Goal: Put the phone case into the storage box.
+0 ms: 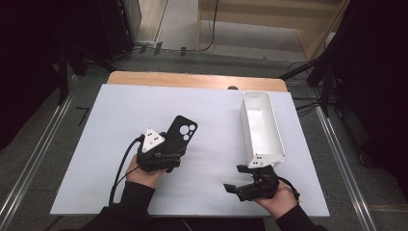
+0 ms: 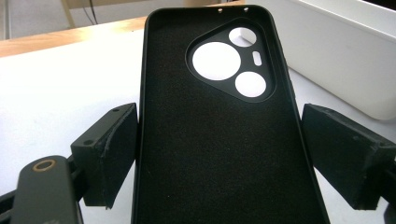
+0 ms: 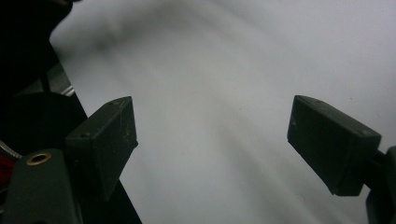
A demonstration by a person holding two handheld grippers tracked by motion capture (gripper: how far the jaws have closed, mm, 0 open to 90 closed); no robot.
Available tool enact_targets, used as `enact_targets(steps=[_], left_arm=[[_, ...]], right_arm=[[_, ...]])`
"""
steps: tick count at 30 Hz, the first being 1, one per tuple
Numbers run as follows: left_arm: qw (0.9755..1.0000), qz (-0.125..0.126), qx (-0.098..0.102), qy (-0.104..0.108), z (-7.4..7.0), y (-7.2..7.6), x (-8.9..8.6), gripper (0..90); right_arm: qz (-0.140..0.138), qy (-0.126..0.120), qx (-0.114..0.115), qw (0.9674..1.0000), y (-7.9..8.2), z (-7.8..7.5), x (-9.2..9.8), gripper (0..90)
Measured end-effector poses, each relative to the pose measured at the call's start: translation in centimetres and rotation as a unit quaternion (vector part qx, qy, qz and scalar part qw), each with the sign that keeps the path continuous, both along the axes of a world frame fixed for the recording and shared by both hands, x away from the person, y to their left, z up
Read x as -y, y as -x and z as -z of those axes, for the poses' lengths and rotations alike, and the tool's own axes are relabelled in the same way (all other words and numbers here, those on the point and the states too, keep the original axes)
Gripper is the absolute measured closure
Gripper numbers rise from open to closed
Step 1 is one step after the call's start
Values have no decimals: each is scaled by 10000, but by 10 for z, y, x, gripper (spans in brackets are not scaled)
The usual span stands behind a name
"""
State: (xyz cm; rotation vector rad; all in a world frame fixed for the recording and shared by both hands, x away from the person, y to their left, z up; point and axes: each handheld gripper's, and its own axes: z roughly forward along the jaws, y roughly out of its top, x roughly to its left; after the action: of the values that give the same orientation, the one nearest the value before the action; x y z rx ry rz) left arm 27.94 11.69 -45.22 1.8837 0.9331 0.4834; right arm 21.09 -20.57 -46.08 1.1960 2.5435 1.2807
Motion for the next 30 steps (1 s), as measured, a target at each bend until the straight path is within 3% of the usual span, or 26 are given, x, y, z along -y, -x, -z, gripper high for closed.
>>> enact_targets(steps=[18, 26, 30], left_arm=[[9993, 97, 124, 329, 8, 13, 6, 137], [9993, 50, 223, 310, 13, 16, 11, 137], [9991, 57, 301, 283, 15, 18, 15, 137]], right_arm=[[442, -287, -205, 9984, -25, -21, -15, 143], [620, -411, -121, 9972, -37, -31, -24, 143], [680, -607, -145, 9957, -41, -32, -27, 143]])
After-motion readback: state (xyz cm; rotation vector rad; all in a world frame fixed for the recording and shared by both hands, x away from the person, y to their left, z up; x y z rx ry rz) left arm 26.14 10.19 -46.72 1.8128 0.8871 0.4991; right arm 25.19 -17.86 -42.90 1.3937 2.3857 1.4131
